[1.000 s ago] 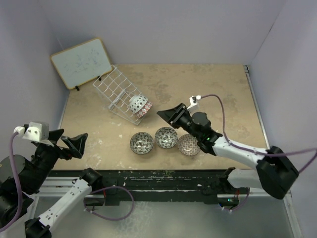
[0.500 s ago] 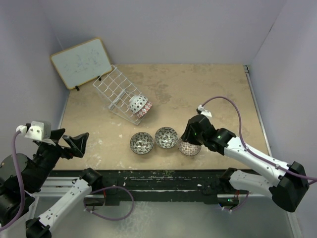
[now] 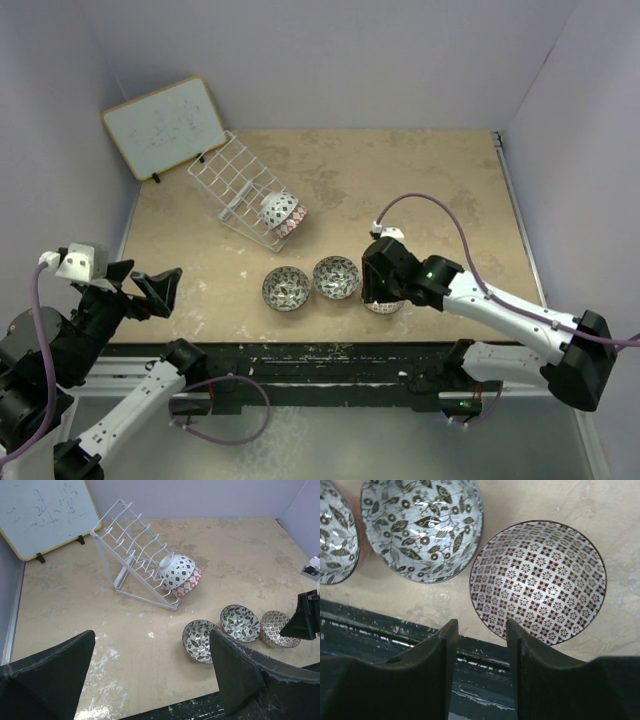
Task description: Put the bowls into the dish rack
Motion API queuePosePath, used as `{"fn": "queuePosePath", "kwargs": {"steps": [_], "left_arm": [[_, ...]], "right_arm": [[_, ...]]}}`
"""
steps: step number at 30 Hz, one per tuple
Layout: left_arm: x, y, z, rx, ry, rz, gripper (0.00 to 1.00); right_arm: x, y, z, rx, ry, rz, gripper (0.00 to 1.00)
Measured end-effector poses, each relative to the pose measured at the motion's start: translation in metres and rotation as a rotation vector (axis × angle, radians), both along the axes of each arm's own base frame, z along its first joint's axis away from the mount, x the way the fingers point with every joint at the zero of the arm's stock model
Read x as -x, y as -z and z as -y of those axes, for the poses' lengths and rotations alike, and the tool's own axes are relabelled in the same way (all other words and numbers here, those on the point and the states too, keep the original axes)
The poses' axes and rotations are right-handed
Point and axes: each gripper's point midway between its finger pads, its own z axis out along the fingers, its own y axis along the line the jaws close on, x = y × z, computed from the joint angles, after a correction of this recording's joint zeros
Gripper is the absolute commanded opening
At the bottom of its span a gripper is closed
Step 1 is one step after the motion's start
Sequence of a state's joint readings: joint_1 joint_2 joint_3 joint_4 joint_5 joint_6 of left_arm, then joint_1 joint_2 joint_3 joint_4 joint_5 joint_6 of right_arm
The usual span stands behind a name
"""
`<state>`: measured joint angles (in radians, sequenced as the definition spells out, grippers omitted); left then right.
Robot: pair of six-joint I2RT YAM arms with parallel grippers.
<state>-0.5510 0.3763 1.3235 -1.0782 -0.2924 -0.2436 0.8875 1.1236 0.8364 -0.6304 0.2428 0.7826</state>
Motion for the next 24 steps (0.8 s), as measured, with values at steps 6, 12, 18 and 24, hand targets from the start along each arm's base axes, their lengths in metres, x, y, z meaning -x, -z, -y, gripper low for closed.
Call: {"fn": "queuePosePath", "kwargs": {"steps": [6, 12, 18, 24], "left_arm": [[0.001, 0.001, -0.001, 0.002, 0.000, 0.003, 0.99], [0.003, 0.002, -0.002, 0.002, -0.003, 0.004, 0.99], [0.002, 0.003, -0.003, 0.000, -0.010, 0.001, 0.99], [0.003, 0.003, -0.005, 0.002, -0.015, 0.005, 0.99]], "right_arm": [[0.002, 0.005, -0.007, 0.022, -0.084, -0.009, 0.50], [0.000, 0.013, -0.017, 0.023, -0.131, -0.011, 0.50], [0.004, 0.026, -0.017, 0.036, -0.152, -0.025, 0.48], [0.008, 0.032, -0.019, 0.056, -0.170, -0.032, 0.47]]}}
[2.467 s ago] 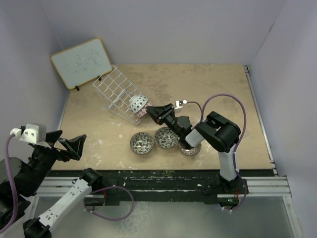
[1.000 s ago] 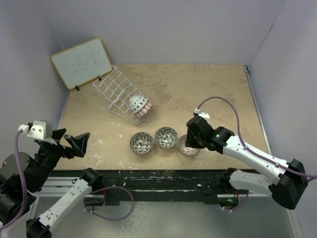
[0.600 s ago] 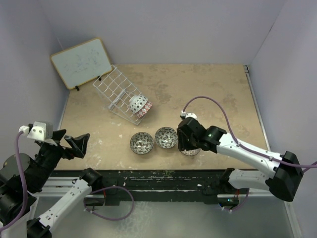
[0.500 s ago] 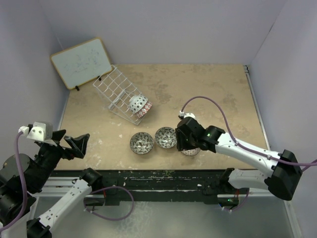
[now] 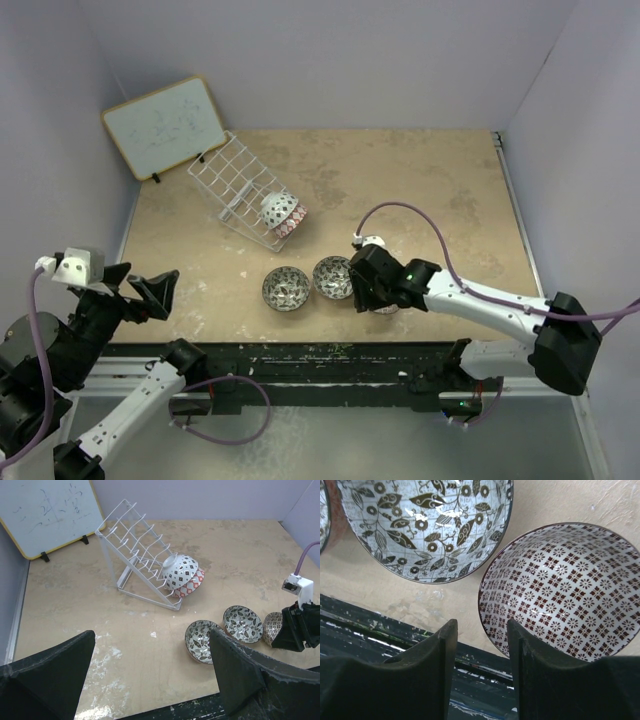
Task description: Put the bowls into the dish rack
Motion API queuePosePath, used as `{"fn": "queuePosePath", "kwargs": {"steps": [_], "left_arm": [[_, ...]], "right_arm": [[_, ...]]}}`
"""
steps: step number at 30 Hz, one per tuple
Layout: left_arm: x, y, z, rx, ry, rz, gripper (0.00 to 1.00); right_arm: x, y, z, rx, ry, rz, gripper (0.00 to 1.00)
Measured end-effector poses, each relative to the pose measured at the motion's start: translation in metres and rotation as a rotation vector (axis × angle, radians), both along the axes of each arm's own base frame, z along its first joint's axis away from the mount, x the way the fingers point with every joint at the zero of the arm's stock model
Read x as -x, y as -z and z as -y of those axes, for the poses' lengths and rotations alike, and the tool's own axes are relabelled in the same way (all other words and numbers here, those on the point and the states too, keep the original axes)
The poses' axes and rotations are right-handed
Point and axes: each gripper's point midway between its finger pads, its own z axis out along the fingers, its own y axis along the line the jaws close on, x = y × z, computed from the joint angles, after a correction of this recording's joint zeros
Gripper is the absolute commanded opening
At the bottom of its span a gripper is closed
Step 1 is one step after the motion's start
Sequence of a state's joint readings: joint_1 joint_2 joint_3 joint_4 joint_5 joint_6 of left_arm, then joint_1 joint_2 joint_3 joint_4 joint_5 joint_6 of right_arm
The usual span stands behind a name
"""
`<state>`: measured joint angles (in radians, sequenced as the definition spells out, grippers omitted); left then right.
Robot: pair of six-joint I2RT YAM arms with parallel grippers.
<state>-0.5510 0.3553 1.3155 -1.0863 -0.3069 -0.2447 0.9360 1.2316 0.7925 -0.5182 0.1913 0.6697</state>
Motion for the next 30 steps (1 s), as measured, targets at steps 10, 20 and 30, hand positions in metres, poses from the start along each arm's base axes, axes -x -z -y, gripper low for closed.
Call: {"fn": "queuePosePath", "kwargs": {"steps": [10, 20, 30], "left_arm": [[0.002, -0.001, -0.003, 0.007, -0.012, 0.009, 0.99], [0.002, -0.001, -0.004, 0.007, -0.013, 0.010, 0.99], [0.002, -0.001, -0.004, 0.006, -0.015, 0.010, 0.99]], "right_arm": [[0.007, 0.027, 0.012, 0.146, 0.034, -0.026, 0.31], [-0.004, 0.012, 0.027, 0.223, 0.098, 0.044, 0.00], [-0.010, -0.014, 0.022, 0.186, 0.143, 0.078, 0.00]]}}
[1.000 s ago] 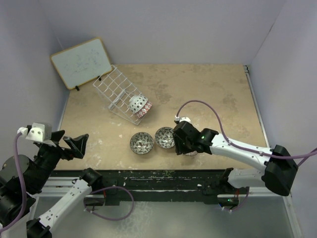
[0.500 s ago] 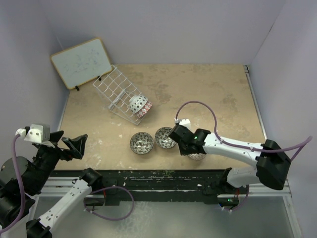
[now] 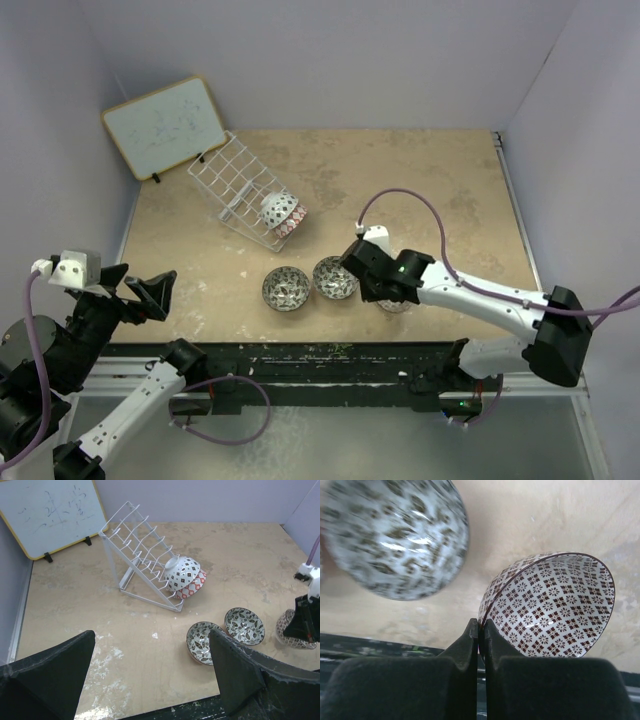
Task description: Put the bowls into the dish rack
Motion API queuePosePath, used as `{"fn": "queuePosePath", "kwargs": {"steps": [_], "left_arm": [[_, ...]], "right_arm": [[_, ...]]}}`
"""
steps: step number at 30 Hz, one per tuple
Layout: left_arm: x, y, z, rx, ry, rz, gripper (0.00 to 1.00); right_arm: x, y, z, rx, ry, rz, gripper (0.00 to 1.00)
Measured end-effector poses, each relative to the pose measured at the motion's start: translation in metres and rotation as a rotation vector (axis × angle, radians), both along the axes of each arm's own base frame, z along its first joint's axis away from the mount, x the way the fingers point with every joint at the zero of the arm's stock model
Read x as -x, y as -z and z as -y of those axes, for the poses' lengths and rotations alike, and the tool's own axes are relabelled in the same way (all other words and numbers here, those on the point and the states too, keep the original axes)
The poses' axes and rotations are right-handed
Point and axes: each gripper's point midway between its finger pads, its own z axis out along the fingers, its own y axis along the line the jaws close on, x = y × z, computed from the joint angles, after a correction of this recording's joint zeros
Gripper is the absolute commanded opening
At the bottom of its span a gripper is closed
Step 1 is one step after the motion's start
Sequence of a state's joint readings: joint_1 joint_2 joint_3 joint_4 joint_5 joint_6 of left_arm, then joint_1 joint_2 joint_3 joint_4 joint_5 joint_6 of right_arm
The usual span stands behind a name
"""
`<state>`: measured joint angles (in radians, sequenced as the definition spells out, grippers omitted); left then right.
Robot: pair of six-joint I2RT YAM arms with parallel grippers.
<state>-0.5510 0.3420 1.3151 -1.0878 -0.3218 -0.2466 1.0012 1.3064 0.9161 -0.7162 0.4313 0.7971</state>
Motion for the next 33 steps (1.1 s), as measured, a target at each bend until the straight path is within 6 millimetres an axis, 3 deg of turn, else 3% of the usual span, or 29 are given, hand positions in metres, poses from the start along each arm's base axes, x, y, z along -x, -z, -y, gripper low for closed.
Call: {"fn": "queuePosePath", "kwargs": {"steps": [3, 8, 12, 16, 20, 23, 25, 29, 33], "left_arm": [[0.000, 0.000, 0.000, -0.003, 0.000, 0.001, 0.99], [0.000, 0.000, 0.000, -0.003, 0.000, 0.002, 0.99], [0.002, -0.005, -0.001, 0.004, 0.002, 0.014, 0.99], [0.008, -0.019, -0.004, 0.023, 0.002, 0.047, 0.99], [0.012, -0.027, -0.007, 0.037, 0.002, 0.069, 0.99], [0.014, -0.029, -0.008, 0.039, 0.002, 0.072, 0.99], [0.016, -0.029, -0.010, 0.039, 0.002, 0.071, 0.99], [0.021, -0.031, -0.014, 0.038, -0.002, 0.071, 0.99], [0.024, -0.033, -0.017, 0.040, -0.011, 0.075, 0.99]], "right_arm": [[-0.015, -0.035, -0.022, -0.091, -0.017, 0.067, 0.00], [-0.052, -0.125, -0.083, -0.358, -0.088, 0.265, 0.00], [-0.068, -0.186, -0.127, -0.598, -0.167, 0.408, 0.00], [-0.075, -0.237, -0.160, -0.824, -0.242, 0.531, 0.00], [-0.082, -0.276, -0.176, -1.053, -0.290, 0.645, 0.00], [-0.098, -0.293, -0.179, -1.231, -0.299, 0.716, 0.00], [-0.112, -0.294, -0.178, -1.328, -0.284, 0.750, 0.00], [-0.142, -0.271, -0.188, -1.467, -0.249, 0.753, 0.00], [-0.158, -0.239, -0.206, -1.565, -0.221, 0.706, 0.00]]}}
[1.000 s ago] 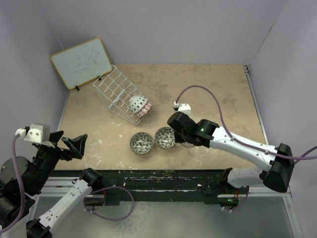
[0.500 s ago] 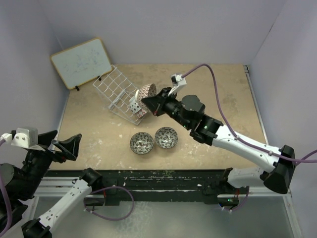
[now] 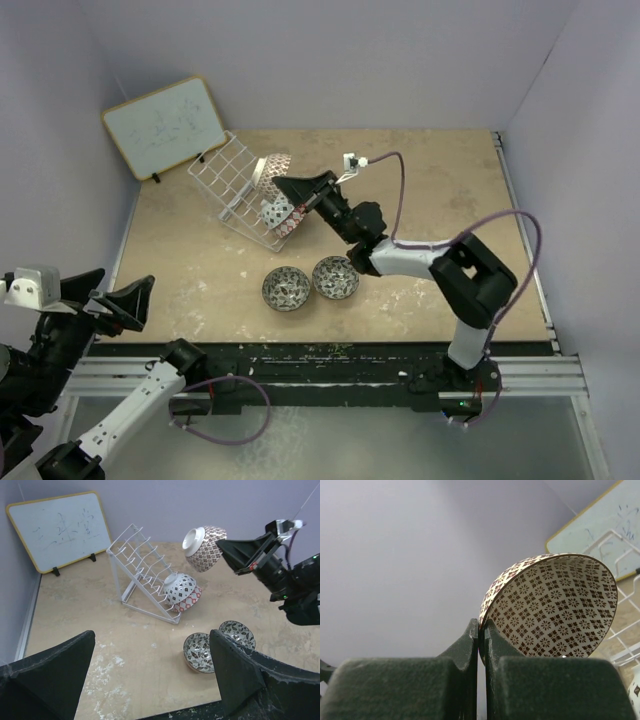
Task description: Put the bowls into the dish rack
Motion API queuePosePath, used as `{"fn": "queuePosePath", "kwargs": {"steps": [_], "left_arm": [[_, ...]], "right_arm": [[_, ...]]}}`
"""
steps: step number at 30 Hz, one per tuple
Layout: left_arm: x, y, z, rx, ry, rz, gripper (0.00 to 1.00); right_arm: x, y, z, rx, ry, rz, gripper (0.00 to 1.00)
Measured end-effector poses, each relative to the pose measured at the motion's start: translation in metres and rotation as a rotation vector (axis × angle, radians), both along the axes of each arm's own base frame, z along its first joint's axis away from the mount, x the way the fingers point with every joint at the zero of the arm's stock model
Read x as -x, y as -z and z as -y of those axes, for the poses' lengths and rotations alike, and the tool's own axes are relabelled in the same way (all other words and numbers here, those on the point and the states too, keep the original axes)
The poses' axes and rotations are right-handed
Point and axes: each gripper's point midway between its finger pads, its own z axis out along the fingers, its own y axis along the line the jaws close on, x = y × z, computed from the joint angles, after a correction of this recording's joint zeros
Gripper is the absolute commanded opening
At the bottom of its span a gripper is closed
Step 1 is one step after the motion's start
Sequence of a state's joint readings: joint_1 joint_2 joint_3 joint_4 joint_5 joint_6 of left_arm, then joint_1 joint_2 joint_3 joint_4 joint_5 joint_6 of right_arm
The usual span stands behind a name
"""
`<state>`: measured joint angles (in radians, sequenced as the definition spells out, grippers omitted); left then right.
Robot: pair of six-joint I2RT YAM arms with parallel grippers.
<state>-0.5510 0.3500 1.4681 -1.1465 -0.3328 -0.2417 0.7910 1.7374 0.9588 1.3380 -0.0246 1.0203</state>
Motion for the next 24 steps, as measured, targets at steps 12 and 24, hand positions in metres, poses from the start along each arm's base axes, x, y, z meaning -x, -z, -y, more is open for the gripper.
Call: {"fn": "queuePosePath", "kwargs": {"steps": [12, 24], "left_arm": [[0.004, 0.002, -0.006, -0.007, -0.017, -0.010, 0.99], [0.005, 0.006, -0.008, -0.017, -0.024, -0.027, 0.99]], "right_arm": [[-0.035, 0.084, -0.033, -0.091, -0.053, -0.214, 0.00], [-0.048, 0.100, -0.046, -0.146, -0.074, -0.257, 0.00]]}}
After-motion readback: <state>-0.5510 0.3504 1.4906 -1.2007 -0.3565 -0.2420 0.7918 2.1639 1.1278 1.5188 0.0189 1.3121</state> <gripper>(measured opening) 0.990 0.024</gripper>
